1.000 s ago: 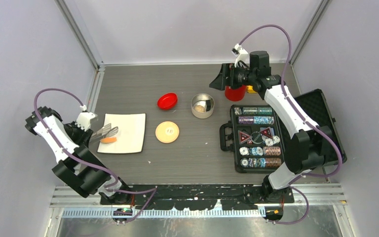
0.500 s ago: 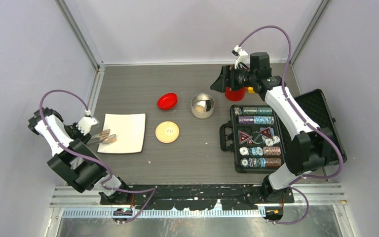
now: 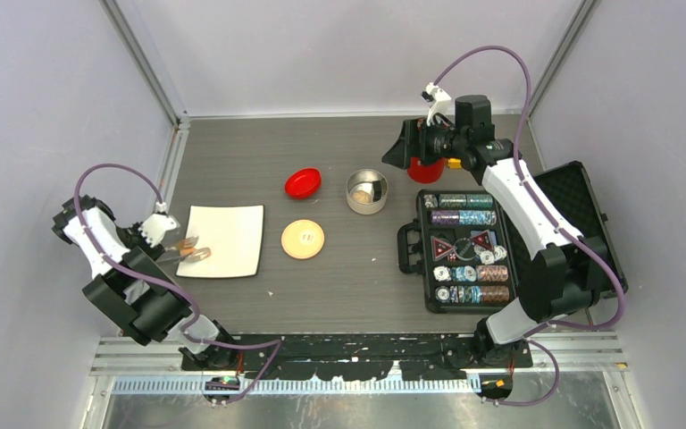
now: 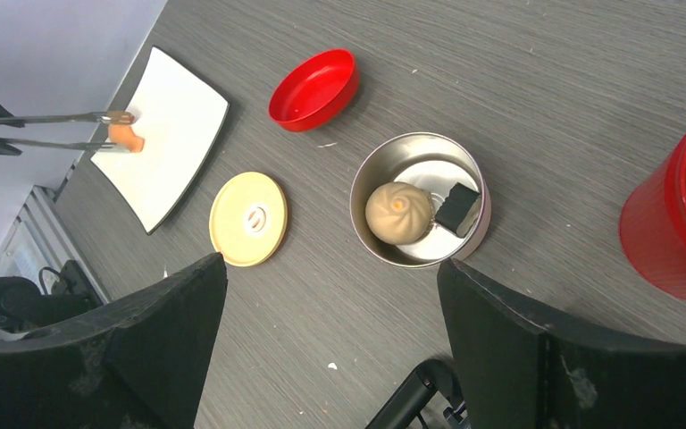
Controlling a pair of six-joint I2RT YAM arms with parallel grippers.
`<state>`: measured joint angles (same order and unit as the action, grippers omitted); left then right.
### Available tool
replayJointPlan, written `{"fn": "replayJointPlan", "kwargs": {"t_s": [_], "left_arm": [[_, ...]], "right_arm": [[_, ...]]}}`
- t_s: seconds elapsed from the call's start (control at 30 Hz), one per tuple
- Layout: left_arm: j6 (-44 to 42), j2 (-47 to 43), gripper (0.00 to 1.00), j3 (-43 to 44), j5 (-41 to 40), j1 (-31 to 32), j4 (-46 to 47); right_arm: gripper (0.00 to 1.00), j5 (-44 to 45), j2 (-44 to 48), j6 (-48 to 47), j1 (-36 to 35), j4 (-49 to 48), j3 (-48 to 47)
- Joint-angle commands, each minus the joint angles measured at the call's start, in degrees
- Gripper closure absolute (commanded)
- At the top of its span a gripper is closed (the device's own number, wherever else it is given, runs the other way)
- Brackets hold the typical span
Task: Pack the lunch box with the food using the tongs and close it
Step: Pick up the fake food from the plate.
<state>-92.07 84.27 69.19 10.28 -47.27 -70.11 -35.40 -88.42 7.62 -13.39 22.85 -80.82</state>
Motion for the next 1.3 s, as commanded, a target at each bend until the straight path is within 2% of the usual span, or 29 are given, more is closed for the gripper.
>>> {"fn": "replayJointPlan", "kwargs": {"t_s": [0.0,0.27,0.4,0.7,0.93,1.1,1.27], "left_arm": [[-2.8,1.4,0.55,2.3,-0.1,-0.3,-2.9],[-4.5,2.2,0.53,1.2,-1.6,-0.3,-1.1],[-5.0,0.9,0.56,-0.6,-2.4,-0.2,3.8],[-10.6,-5.8,0.54,-8.0,-2.1,-0.3,13.1],[-9.0,-3.8,0.55,-4.6,-2.2,-0.2,7.7],[-7.2,-2.2,0.64,-1.9,-1.8,-0.2,4.9],[-6.9,-4.3,0.67,-2.0,0.4,1.4,3.9]], "right_arm": [[0.08,0.5,3.0,-1.1,0.1,-0.6,0.5],[0.08,0.7,3.0,-1.2,0.3,-0.4,0.1],[0.08,0.7,2.8,-1.3,0.4,-0.4,0.0],[0.08,0.5,1.8,-1.3,0.3,-0.4,-1.0],[0.08,0.4,1.4,-0.9,0.4,-0.7,-1.5],[0.08,0.8,1.3,-0.8,0.4,-0.9,-1.6],[0.08,0.8,1.3,-0.9,0.4,-0.9,-1.7]]}}
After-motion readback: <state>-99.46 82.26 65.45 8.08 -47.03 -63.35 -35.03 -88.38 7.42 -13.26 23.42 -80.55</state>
